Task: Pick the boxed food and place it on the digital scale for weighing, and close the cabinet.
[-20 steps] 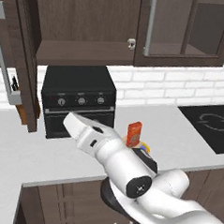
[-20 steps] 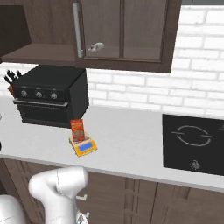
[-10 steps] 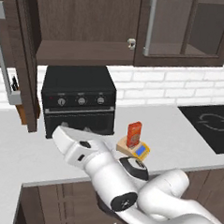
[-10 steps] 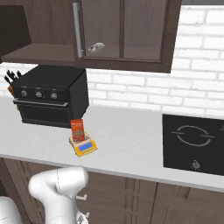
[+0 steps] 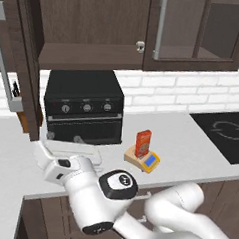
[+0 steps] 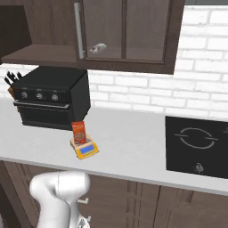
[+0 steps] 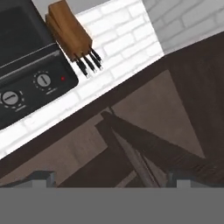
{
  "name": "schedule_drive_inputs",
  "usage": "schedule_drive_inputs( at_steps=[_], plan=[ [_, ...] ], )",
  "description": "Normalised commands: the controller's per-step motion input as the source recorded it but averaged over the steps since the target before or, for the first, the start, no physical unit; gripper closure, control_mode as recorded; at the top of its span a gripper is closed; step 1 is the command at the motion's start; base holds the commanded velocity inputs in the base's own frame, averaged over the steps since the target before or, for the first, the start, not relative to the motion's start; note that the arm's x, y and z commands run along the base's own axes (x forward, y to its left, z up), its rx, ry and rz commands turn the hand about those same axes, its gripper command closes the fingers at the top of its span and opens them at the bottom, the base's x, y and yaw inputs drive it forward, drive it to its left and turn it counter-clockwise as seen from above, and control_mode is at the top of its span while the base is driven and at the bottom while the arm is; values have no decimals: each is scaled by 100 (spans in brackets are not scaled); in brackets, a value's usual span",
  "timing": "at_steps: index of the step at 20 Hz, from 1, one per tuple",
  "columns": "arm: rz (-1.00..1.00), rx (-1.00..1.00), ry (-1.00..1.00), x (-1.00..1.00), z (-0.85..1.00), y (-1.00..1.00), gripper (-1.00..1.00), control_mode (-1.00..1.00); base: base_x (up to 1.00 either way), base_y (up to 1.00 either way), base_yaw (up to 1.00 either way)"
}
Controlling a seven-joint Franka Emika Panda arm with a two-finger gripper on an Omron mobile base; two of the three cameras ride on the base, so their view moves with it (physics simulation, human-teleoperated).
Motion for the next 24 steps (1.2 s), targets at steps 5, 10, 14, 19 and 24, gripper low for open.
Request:
schedule_drive_inputs(
  at_steps=[5,10,14,19,24],
  plan=[
    [-22,0,-7,0,0,61,-100,-100,0,0,0],
    [-22,0,-3,0,0,54,-100,-100,0,0,0],
    [-25,0,-3,0,2,44,-100,-100,0,0,0],
    [-30,0,-1,0,46,9,-100,-100,0,0,0],
    [-22,0,0,1,49,-12,-100,-100,0,0,0]
  ],
)
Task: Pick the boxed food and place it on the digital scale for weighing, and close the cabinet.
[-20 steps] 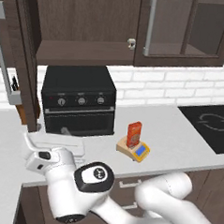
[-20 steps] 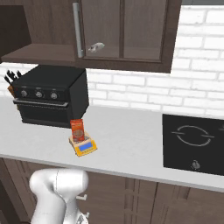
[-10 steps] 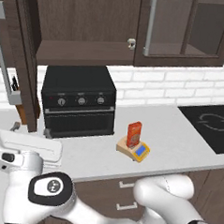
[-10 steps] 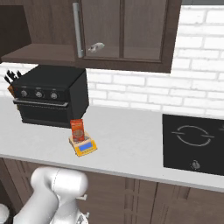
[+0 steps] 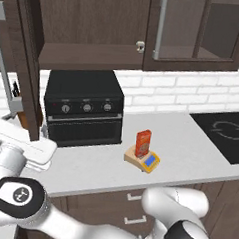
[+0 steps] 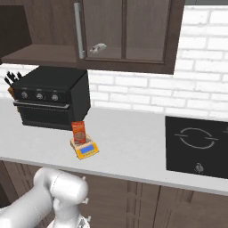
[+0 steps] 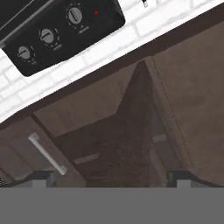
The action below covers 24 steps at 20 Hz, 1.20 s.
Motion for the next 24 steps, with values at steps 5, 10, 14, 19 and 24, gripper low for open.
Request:
schedule_drive_inputs(
  at_steps=[5,10,14,19,24],
  plan=[
    [-12,1,-6,1,19,-47,-100,-100,0,0,0],
    [-1,7,-5,8,3,-71,-100,-100,0,0,0],
    [0,9,-3,32,10,-74,-100,-100,0,0,0],
    [0,9,0,65,39,-57,-100,-100,0,0,0],
    [0,9,0,71,48,-51,-100,-100,0,0,0]
  ],
)
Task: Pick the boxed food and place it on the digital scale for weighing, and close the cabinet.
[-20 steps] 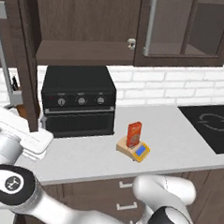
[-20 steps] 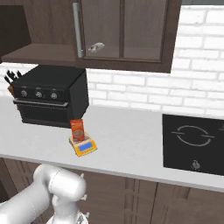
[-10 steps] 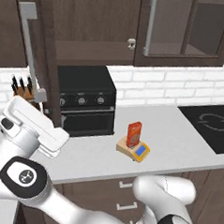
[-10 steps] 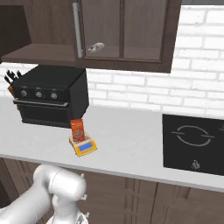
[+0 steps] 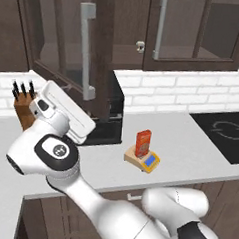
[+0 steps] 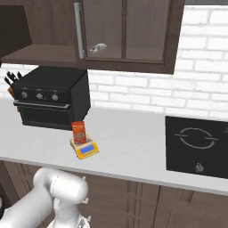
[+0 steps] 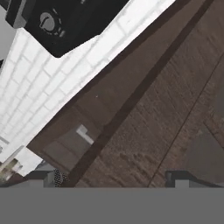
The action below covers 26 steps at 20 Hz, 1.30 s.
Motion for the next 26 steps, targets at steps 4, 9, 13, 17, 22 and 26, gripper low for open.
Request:
schedule_drive_inputs(
  at_steps=[4,9,13,17,22,26],
  plan=[
    [0,10,1,67,50,-51,-100,-100,0,0,0],
    [0,11,6,66,56,-49,-100,-100,0,0,0],
    [0,11,12,73,61,-48,-100,-100,0,0,0],
    [0,13,13,72,67,-42,-100,-100,0,0,0],
    [0,17,16,69,70,-32,-100,-100,0,0,0],
    [0,17,15,70,62,-30,-100,-100,0,0,0]
  ],
)
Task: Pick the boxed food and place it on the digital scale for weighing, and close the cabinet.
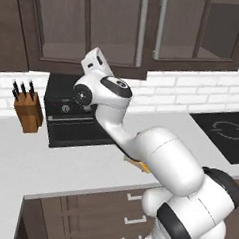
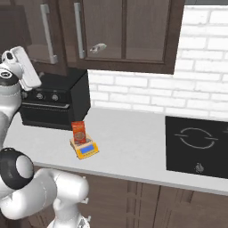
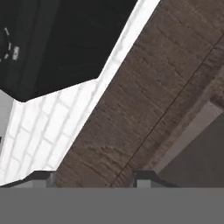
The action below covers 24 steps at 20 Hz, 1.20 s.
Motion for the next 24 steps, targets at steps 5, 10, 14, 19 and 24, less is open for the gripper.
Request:
schedule_drive_inputs(
  at_steps=[5,10,14,19,24],
  plan=[
    [0,15,9,68,39,-29,-100,-100,0,0,0],
    [0,12,3,66,11,-34,-100,-100,0,0,0],
    [0,9,0,60,-3,-35,-100,-100,0,0,0],
    [1,9,0,59,-23,-36,-100,-100,0,0,0],
    [3,7,0,19,-64,-31,-100,-100,0,0,0]
  ],
)
